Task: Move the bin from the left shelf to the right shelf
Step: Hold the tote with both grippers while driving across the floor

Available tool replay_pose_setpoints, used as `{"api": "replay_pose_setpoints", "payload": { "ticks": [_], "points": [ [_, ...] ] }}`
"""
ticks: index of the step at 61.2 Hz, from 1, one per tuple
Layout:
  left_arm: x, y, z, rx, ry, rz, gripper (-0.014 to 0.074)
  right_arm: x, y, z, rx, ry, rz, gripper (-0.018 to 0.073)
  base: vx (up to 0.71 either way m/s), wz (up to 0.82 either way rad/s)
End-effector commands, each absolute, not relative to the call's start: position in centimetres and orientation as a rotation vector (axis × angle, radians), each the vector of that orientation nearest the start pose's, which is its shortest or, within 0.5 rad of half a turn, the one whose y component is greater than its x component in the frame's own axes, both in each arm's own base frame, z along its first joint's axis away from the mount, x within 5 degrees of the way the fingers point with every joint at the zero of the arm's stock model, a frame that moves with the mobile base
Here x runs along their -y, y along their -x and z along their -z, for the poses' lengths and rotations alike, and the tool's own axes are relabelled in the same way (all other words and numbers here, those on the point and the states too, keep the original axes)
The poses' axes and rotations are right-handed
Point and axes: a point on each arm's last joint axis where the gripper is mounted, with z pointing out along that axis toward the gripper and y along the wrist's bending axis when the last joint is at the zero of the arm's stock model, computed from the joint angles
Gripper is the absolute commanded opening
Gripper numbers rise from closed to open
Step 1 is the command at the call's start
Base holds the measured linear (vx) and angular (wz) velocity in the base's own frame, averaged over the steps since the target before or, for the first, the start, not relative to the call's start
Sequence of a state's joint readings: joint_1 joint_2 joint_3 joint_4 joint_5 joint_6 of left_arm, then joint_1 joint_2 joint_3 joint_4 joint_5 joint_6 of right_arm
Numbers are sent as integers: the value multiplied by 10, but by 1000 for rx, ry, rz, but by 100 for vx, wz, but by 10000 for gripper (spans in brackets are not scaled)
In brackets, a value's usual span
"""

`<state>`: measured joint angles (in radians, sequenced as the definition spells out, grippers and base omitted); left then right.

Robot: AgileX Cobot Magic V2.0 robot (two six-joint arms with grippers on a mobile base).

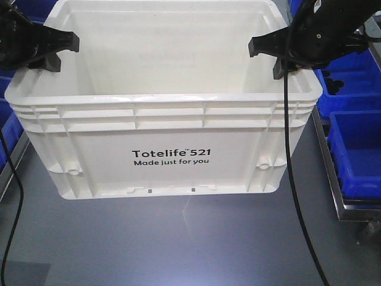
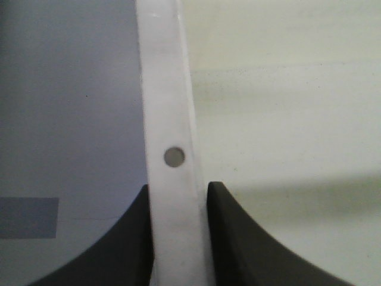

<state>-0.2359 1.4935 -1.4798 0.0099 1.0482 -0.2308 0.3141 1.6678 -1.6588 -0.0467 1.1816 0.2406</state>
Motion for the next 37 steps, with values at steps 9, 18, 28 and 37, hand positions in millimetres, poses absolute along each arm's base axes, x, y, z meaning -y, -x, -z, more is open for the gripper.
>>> {"api": "replay_pose_setpoints", "payload": {
  "ticks": [9, 18, 28, 37],
  "points": [
    [69, -300, -404, -2384, -52, 155, 99, -92, -335, -398, -2474, 101, -65, 10, 15, 0],
    [69, -300, -404, -2384, -52, 155, 99, -92, -335, -398, -2474, 101, -65, 10, 14, -4],
    [69, -300, -404, -2384, -52, 155, 99, -92, -335, -398, -2474, 101, -65, 10, 12, -6],
    [69, -300, -404, -2384, -52, 155, 99, -92, -335, -398, -2474, 101, -65, 10, 10, -9]
  ]
}}
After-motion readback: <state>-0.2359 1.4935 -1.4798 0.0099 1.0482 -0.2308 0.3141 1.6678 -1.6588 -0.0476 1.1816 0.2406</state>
